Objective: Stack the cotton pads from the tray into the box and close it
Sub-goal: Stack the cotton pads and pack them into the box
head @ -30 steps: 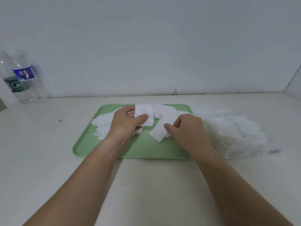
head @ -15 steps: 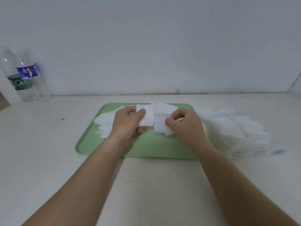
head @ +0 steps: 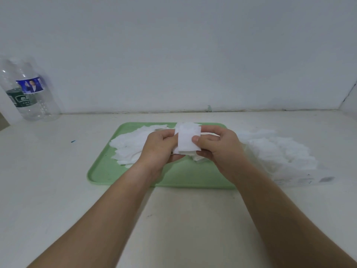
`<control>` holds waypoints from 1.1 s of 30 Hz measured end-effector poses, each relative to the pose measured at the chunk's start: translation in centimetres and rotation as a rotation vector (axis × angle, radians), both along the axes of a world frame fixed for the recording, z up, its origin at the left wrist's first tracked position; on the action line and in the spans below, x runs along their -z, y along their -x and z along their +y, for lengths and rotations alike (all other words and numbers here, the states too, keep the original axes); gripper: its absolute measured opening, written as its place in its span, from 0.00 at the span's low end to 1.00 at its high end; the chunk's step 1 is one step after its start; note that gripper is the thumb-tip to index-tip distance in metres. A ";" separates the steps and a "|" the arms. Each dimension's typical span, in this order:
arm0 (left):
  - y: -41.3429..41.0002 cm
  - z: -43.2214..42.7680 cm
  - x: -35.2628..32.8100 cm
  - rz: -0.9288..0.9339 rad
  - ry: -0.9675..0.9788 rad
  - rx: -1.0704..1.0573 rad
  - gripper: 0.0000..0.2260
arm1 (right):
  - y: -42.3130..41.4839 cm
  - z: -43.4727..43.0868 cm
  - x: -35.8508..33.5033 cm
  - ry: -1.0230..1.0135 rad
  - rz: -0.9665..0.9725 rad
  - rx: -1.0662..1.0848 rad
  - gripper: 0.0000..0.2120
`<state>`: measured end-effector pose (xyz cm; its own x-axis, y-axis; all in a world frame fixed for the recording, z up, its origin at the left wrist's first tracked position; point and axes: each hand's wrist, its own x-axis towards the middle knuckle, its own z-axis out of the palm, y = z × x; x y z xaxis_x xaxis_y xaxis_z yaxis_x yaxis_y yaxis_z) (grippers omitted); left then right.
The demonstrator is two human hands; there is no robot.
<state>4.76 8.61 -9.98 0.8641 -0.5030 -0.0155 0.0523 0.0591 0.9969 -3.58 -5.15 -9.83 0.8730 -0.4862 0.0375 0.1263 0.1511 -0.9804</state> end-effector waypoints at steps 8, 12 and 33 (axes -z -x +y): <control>0.3 -0.3 -0.2 0.036 -0.004 0.034 0.11 | 0.1 0.2 0.2 0.107 0.082 0.114 0.16; 0.1 -0.3 -0.2 0.101 0.010 0.038 0.14 | 0.0 0.2 0.4 0.143 0.104 0.142 0.15; -1.1 0.6 -0.2 -0.110 0.117 -0.387 0.07 | -0.2 -2.1 2.2 1.218 0.359 0.126 0.15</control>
